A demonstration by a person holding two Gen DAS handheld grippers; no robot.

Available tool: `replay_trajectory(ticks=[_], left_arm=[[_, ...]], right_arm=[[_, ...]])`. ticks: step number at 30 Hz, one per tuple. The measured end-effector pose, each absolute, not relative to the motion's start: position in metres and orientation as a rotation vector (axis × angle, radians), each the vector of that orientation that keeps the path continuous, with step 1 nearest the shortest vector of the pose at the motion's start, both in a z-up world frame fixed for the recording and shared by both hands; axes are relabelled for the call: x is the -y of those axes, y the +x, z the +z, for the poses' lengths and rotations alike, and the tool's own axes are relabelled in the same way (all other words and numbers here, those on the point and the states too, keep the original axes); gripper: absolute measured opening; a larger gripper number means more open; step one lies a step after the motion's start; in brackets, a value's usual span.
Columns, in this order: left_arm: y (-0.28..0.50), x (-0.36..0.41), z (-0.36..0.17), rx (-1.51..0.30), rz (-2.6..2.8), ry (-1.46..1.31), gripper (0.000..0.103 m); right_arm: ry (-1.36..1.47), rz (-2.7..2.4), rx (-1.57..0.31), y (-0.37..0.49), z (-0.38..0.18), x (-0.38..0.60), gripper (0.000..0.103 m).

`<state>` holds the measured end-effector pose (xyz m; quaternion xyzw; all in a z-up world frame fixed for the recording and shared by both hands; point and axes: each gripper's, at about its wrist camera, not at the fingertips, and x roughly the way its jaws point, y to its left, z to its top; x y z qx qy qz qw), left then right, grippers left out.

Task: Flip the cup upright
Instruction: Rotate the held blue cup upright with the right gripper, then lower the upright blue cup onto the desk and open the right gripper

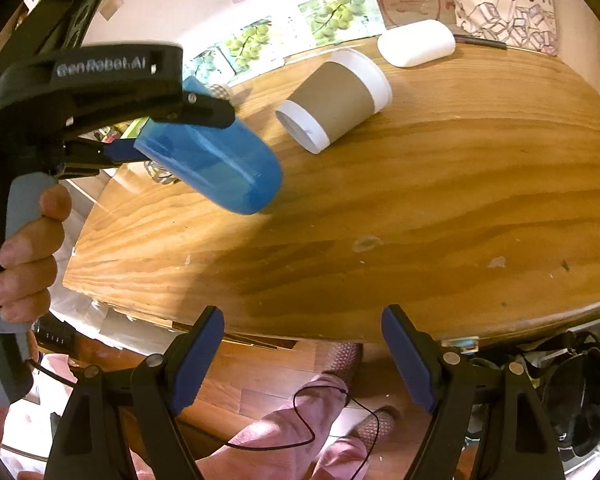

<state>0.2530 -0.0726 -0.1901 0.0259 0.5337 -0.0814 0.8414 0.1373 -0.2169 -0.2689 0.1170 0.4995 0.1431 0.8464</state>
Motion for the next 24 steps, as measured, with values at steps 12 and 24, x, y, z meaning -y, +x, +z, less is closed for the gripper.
replay_trajectory(ticks=[12,24], left_arm=[[0.244,0.091,-0.193,-1.083,-0.177,0.196,0.076],[0.241,0.096,-0.192,-1.083,-0.204,0.218,0.083]], right_arm=[[0.272,0.245,-1.061,0.123,-0.273,0.236,0.082],[0.297,0.223,-1.037,0.111,-0.268,0.249,0.082]])
